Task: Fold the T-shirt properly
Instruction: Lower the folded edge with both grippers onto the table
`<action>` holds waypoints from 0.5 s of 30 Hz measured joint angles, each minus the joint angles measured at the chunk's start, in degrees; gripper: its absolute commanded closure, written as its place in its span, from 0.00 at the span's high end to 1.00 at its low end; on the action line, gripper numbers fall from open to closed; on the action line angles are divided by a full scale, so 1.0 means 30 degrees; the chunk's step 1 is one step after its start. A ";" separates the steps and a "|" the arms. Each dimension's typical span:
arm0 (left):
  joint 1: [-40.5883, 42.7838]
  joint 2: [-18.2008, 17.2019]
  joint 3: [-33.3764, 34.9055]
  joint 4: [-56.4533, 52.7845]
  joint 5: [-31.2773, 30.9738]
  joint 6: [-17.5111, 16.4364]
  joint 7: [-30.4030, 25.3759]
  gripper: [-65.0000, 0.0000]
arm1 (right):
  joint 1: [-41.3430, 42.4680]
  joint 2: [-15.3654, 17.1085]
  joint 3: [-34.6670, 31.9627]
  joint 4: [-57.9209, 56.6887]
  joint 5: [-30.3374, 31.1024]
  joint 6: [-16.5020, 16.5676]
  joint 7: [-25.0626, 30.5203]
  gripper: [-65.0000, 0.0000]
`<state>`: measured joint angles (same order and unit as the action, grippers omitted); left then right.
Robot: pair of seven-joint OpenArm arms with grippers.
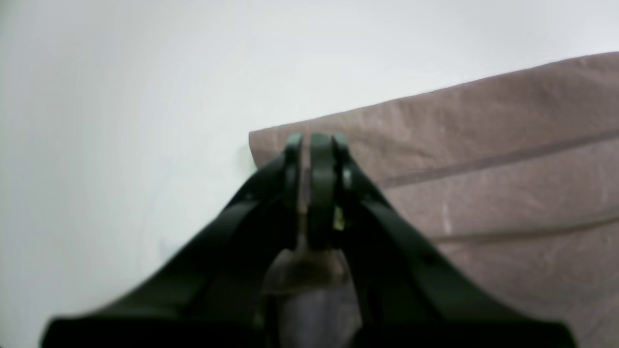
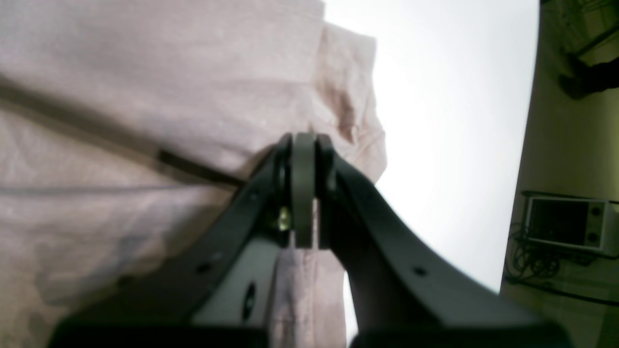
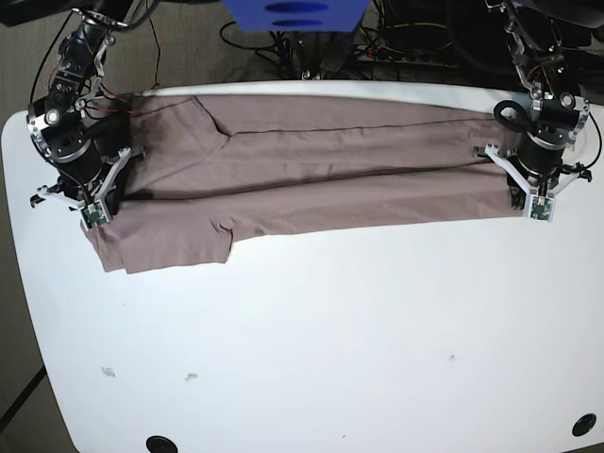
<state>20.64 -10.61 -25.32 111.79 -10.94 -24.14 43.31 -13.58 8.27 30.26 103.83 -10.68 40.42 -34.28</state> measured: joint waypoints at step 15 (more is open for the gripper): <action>0.0313 0.0270 -0.0262 0.0000 -0.0087 -0.0015 -0.0146 0.03 | -0.0750 -0.0124 0.0029 0.0044 0.0051 0.0007 -0.0102 0.00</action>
<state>21.58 -9.80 -26.11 111.79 -11.20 -24.18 42.87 -15.84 7.90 30.35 103.96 -10.52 40.45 -34.59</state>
